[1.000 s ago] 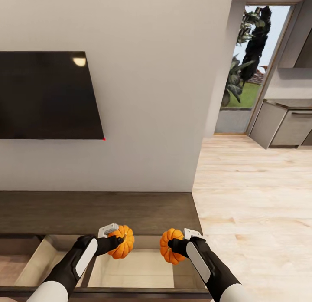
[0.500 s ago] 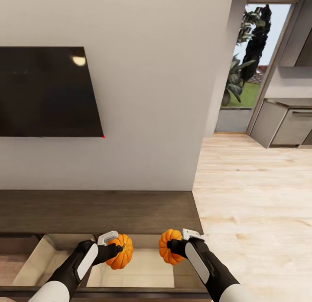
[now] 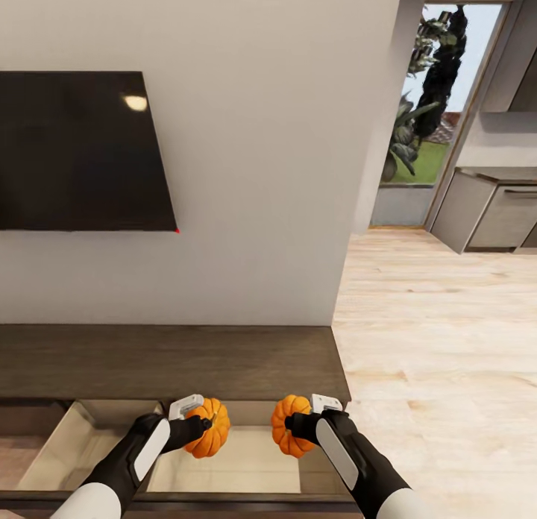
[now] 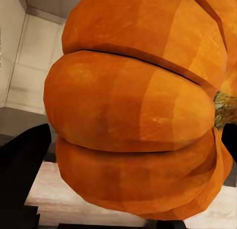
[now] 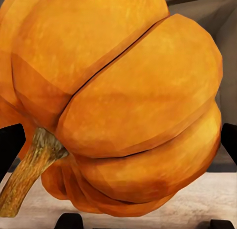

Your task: Place each of the two pumpkins and all three candles from the living room inside a cabinet in the living room (use any cabinet), then make sure every cabinet is closed, and position the cauldron so it is next to a table in the living room.

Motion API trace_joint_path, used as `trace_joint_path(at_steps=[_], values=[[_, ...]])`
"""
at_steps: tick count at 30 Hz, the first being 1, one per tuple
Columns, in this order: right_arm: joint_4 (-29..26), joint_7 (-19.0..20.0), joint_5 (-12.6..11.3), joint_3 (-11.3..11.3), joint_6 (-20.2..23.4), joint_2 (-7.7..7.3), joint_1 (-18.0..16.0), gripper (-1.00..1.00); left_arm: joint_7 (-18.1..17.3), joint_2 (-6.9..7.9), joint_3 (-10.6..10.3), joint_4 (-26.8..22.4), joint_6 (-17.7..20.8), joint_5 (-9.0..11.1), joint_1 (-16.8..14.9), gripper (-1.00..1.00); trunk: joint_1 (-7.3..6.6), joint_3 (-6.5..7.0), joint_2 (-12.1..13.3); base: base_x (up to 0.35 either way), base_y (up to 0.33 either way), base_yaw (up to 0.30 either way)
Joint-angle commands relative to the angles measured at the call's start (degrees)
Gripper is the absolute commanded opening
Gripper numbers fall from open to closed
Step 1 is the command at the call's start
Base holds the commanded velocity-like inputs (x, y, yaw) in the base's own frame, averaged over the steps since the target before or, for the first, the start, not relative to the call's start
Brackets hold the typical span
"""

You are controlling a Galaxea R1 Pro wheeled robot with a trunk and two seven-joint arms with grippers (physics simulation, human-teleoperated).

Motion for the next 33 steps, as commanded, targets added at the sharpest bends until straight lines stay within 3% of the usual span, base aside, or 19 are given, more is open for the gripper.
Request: trace_joint_path(at_steps=[1, 20, 33], values=[[-0.07, -0.58, -0.61, 0.17, 0.07, -0.02, -0.05, -1.00, 0.51, 0.07, -0.37, -0.02, -0.10, 0.59, -0.03, -1.00, 0.23, -0.25, -0.46, 0.000, 0.000, 0.000], [0.07, -0.56, -0.70, 0.11, 0.06, -0.02, -0.05, -1.00, 0.51, 0.04, -0.37, 0.56, -1.46, 0.56, -0.03, -1.00, 4.40, -3.66, -8.08, 0.000, 0.000, 0.000], [-0.18, 1.79, -0.61, 0.14, -0.01, -0.11, -0.05, -1.00, 0.51, 0.04, -0.30, 0.56, -1.91, 0.64, -0.02, -1.00, 7.26, -5.99, -13.29, 0.000, 0.000, 0.000]])
